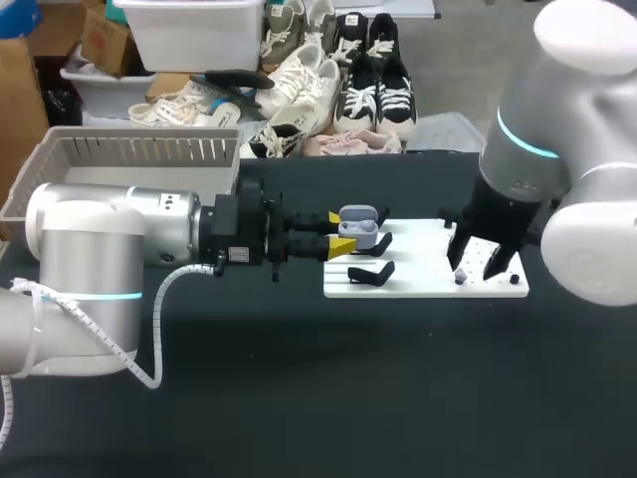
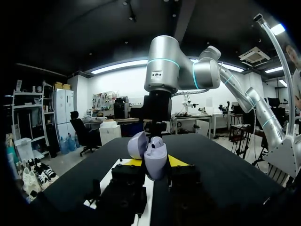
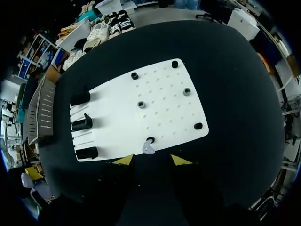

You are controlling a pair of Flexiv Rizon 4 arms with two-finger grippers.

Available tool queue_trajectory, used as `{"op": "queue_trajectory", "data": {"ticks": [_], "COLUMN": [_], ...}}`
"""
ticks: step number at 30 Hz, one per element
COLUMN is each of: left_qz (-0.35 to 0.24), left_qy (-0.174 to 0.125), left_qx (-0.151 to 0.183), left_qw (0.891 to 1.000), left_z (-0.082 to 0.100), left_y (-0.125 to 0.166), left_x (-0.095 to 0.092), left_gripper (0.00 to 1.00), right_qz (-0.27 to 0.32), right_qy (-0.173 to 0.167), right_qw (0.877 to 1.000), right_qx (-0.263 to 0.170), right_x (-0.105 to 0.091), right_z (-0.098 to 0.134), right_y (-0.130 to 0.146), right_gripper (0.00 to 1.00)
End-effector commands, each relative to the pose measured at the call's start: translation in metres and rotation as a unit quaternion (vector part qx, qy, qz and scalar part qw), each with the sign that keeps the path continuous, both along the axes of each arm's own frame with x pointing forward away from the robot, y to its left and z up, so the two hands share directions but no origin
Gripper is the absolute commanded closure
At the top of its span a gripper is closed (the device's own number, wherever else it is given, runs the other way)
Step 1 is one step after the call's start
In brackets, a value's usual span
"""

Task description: Pick up each earbud case from the left stands, insert the matching earbuds, close the lid, and place the case in the box.

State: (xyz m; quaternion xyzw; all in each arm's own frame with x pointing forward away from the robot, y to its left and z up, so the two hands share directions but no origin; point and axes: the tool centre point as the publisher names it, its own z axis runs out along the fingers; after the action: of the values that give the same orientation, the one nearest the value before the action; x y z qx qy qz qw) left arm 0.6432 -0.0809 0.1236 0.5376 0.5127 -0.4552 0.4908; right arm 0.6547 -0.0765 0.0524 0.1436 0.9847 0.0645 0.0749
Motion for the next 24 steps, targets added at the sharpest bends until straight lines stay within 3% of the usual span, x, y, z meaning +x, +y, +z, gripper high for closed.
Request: {"op": "queue_trajectory", "data": {"ticks": [1,24], "left_qz": [0.001,0.001], "left_qy": [-0.001,-0.001], "left_qx": [-0.001,-0.001], "left_qw": [1.0,1.0], "left_z": [0.0,0.0], "left_y": [0.0,0.0], "left_x": [0.0,0.0], "left_gripper": [1.0,1.0], "right_qz": [-0.002,-0.025], "right_qy": [-0.016,-0.039], "right_qw": [1.0,0.999], "right_qx": [-0.007,-0.017], "right_x": [0.0,0.005], "right_z": [-0.005,-0.02], "right_y": [0.005,0.006], "right_gripper": [0.57,0.61]}}
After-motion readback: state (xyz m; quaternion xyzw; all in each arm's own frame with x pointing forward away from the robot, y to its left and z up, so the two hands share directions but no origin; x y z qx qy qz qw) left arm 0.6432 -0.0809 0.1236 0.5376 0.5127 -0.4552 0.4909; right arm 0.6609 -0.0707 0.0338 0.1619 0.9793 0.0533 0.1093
